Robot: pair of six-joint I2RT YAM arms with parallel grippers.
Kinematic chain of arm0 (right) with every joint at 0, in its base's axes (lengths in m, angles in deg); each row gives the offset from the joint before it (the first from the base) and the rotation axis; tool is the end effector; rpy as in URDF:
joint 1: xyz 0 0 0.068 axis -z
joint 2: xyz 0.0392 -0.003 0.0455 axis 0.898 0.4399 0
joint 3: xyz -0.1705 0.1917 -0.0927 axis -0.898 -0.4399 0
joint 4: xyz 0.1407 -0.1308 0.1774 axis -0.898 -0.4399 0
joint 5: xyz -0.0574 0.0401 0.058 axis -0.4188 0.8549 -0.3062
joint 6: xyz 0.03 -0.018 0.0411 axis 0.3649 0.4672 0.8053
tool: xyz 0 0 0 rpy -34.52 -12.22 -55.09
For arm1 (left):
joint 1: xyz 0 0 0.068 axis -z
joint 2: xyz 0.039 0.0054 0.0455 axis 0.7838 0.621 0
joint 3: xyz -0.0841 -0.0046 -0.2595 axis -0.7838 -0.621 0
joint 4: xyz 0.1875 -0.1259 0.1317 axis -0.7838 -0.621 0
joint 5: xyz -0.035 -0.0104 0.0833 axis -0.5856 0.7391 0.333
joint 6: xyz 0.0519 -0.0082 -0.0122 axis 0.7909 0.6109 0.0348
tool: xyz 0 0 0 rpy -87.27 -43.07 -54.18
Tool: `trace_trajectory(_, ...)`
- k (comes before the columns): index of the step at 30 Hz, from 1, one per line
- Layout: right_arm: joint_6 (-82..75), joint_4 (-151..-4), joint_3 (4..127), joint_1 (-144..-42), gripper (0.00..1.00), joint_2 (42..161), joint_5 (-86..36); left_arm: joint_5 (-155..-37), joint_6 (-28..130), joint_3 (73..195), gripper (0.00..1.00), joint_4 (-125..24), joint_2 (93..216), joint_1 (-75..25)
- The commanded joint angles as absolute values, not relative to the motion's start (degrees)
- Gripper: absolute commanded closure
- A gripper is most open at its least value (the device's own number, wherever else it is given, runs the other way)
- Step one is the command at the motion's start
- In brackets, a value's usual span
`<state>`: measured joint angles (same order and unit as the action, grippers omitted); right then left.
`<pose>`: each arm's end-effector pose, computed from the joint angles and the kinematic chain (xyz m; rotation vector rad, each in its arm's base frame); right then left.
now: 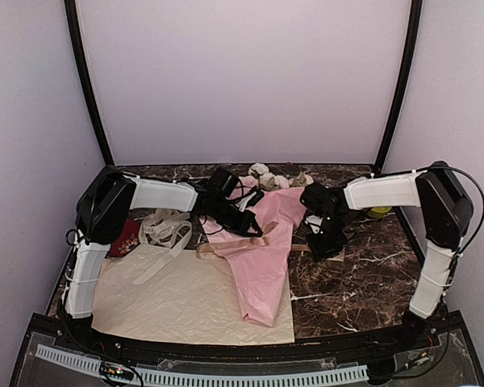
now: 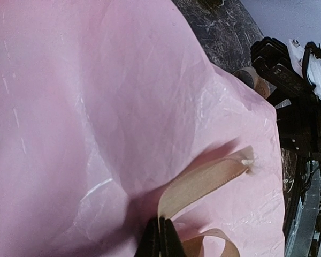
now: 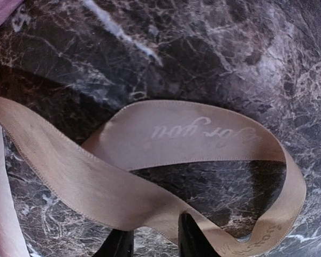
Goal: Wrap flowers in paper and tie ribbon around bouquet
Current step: Pick up the right side of the ribbon from the center of the board.
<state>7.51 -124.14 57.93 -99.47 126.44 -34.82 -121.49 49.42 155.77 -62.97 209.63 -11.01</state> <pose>0.2717 0.1923 0.1564 -0.4691 3.0040 0.0002 0.3633 -0.3374 0.1441 0.8833 2.3454 -1.1214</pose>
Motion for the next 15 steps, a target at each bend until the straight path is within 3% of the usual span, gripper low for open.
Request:
trace_trajectory(1,4.78,-126.76,57.36,-99.33,0.64,124.51,-30.73,-120.84,52.14,157.38,1.0,-67.6,208.64,-11.27)
trace_trajectory(7,3.37,-125.55,58.0,-96.82,0.49,113.78,-20.52,-120.51,52.81,157.75,1.0,-68.17,208.77,-11.27)
trace_trajectory(11,7.99,-123.9,57.53,-89.21,0.43,114.06,-29.44,-120.54,52.75,157.83,1.0,-68.05,208.83,-11.27)
trace_trajectory(15,6.14,-126.07,59.09,-87.64,0.3,121.41,-35.05,-120.72,52.67,158.2,1.0,-68.17,208.85,-11.25)
